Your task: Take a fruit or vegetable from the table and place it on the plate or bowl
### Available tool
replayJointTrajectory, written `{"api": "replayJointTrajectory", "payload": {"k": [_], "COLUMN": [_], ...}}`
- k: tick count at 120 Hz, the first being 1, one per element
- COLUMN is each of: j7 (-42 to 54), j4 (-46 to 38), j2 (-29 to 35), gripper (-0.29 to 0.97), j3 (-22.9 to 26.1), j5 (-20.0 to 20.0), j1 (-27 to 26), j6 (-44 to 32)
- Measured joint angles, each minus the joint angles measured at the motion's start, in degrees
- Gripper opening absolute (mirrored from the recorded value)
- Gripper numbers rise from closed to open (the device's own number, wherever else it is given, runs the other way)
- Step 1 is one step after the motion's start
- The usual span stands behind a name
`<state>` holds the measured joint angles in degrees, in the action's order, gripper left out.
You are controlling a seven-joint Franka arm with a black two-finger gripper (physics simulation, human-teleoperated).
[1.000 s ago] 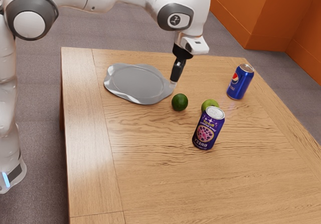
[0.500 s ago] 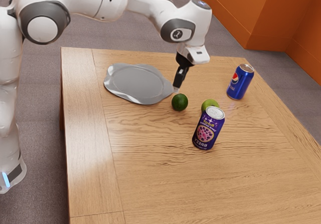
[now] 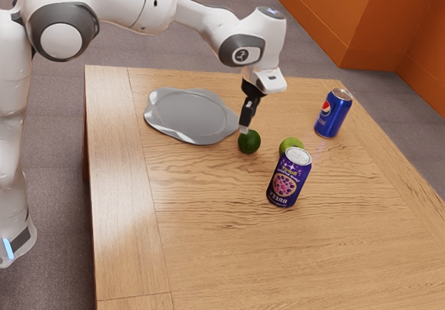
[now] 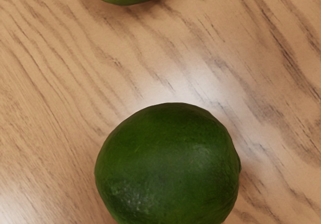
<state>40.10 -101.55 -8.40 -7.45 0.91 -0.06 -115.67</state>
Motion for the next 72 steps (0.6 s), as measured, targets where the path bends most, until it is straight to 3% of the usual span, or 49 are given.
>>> {"api": "replayJointTrajectory", "payload": {"k": [72], "j7": [0.76], "j4": [-0.25], "j2": [-3.55], "gripper": [0.68], "j3": [-0.01], "j5": [3.55], "j1": [-0.21], "j6": [-4.45]}}
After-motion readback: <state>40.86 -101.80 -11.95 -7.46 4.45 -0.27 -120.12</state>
